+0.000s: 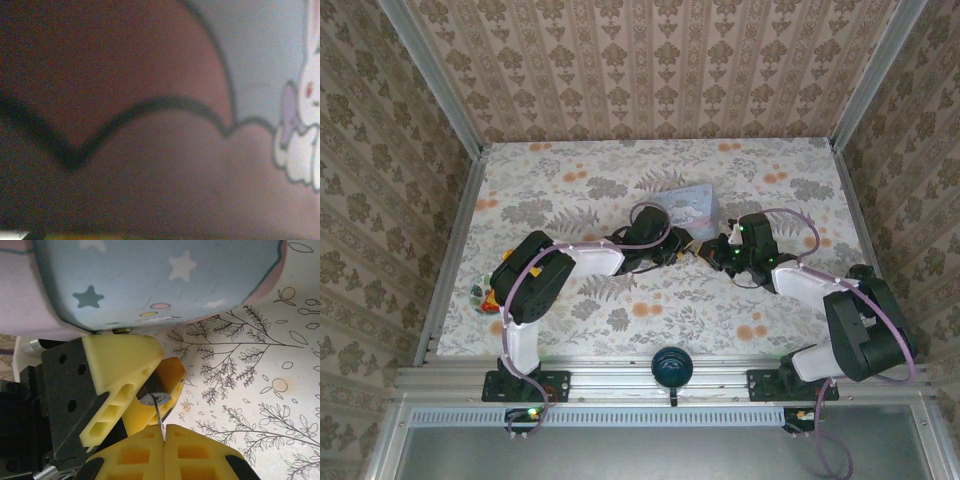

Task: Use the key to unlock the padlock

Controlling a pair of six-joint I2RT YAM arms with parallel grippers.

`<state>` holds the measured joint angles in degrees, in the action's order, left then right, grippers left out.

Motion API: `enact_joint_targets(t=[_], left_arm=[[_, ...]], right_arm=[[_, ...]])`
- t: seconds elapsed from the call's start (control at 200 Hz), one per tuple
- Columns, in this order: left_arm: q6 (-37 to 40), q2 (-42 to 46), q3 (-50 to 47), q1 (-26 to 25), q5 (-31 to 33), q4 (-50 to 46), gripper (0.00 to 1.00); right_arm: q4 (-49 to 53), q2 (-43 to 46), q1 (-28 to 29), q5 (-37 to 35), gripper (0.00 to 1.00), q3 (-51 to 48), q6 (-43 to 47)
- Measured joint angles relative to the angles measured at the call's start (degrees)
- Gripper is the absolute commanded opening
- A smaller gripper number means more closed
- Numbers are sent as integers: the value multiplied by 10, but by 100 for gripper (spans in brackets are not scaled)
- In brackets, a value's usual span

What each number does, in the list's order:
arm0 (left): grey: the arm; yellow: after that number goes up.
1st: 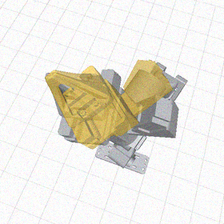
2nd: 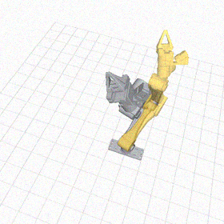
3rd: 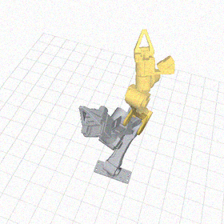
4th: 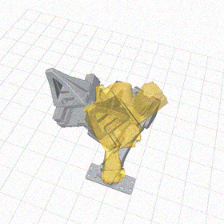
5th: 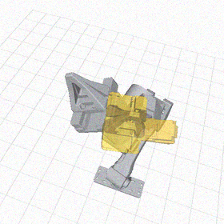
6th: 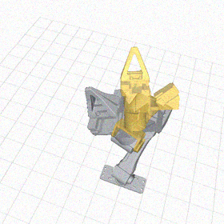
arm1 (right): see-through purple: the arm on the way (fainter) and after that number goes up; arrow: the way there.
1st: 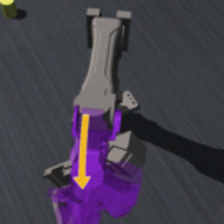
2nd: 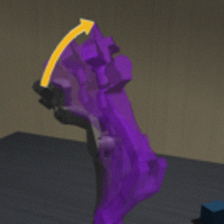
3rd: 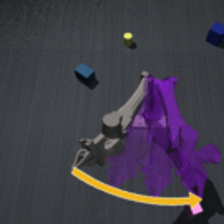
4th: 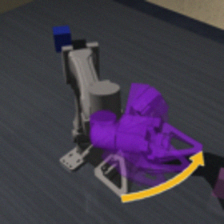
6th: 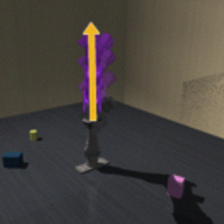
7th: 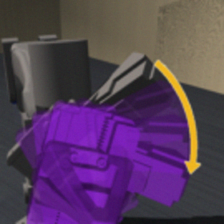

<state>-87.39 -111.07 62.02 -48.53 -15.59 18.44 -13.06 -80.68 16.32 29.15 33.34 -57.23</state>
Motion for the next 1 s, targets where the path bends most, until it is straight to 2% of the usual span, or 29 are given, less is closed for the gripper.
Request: enact_joint_targets(t=[0.235, 0.445, 1.0], left_arm=[[0, 0, 0, 0, -1, 0, 22], [-20, 0, 0, 0, -21, 11, 22], [-30, 0, 10, 0, -55, -5, 22]], right_arm=[[-32, 7, -2, 5, 0, -19, -1], [-20, 41, 3, -8, 0, -28, -4], [59, 111, 90, -182, 0, -28, 45]])
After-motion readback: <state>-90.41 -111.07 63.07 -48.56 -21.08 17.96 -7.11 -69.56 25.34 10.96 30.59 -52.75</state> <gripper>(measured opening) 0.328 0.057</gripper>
